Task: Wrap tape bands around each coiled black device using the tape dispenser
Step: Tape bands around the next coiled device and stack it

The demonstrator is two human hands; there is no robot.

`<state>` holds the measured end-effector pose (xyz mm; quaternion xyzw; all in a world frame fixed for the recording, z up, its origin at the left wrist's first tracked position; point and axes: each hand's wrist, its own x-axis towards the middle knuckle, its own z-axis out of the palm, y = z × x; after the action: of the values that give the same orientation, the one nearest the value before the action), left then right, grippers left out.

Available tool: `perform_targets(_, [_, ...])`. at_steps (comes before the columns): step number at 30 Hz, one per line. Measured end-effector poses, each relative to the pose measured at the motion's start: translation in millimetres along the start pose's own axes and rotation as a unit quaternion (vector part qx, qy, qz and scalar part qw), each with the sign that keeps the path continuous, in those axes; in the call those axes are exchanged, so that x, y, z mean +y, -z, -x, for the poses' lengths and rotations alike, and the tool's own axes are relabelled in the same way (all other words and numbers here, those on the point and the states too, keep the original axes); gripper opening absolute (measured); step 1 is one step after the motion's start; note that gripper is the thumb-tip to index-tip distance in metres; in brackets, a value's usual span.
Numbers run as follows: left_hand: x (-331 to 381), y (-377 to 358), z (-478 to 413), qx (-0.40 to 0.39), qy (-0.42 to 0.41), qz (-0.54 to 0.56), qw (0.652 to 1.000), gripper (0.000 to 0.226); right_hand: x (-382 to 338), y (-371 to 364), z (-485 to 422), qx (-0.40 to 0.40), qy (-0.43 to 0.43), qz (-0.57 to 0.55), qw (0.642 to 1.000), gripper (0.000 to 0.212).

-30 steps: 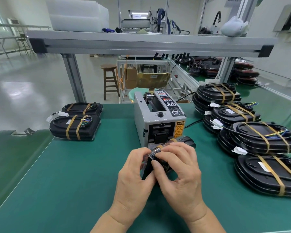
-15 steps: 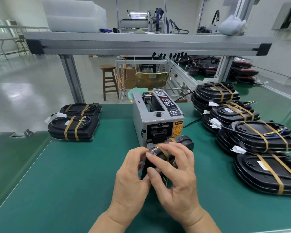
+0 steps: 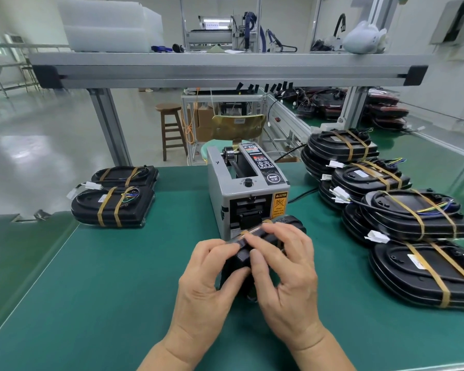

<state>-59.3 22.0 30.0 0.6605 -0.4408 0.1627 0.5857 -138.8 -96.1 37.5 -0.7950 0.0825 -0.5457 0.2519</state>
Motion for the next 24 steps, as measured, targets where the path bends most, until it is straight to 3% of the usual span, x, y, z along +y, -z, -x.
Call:
perform_targets(3, [-0.7, 4.6, -3.8, 0.013, 0.008, 0.012, 1.0, 0.031, 12.3, 6.9, -11.0, 0.038, -0.058, 0.002, 0.998, 0.031])
perform_targets(6, [-3.1, 16.2, -8.5, 0.018, 0.028, 0.025, 0.999, 0.03, 28.5, 13.4, -22.9, 0.014, -0.194, -0.009, 0.981, 0.029])
perform_targets(10, [-4.9, 38.4, -14.8, -0.006, 0.083, 0.048, 0.995, 0.027, 34.2, 6.0, -20.6, -0.065, -0.398, -0.194, 0.894, 0.023])
perform_targets(13, [-3.3, 53.5, -24.3, -0.022, 0.102, 0.013, 0.994, 0.024, 20.9, -10.2, -11.5, -0.053, -0.442, -0.26, 0.857, 0.021])
perform_targets(16, [1.2, 64.2, -45.1, -0.038, 0.133, -0.142, 0.98, 0.041, 6.0, -27.6, -4.4, -0.042, -0.429, -0.268, 0.862, 0.017])
perform_targets(18, [4.9, 64.9, -62.0, -0.109, 0.108, -0.281, 0.947, 0.055, 0.4, -34.6, -4.4, -0.041, -0.428, -0.262, 0.864, 0.017])
perform_targets(21, [8.7, 54.7, -73.4, -0.243, 0.069, -0.377, 0.891, 0.054, 3.0, -35.0, -13.3, 0.001, -0.485, -0.32, 0.814, 0.012])
perform_targets(24, [9.4, 48.4, -72.3, -0.24, 0.066, -0.413, 0.876, 0.051, 16.6, -30.5, -32.0, 0.063, -0.528, -0.314, 0.787, 0.01])
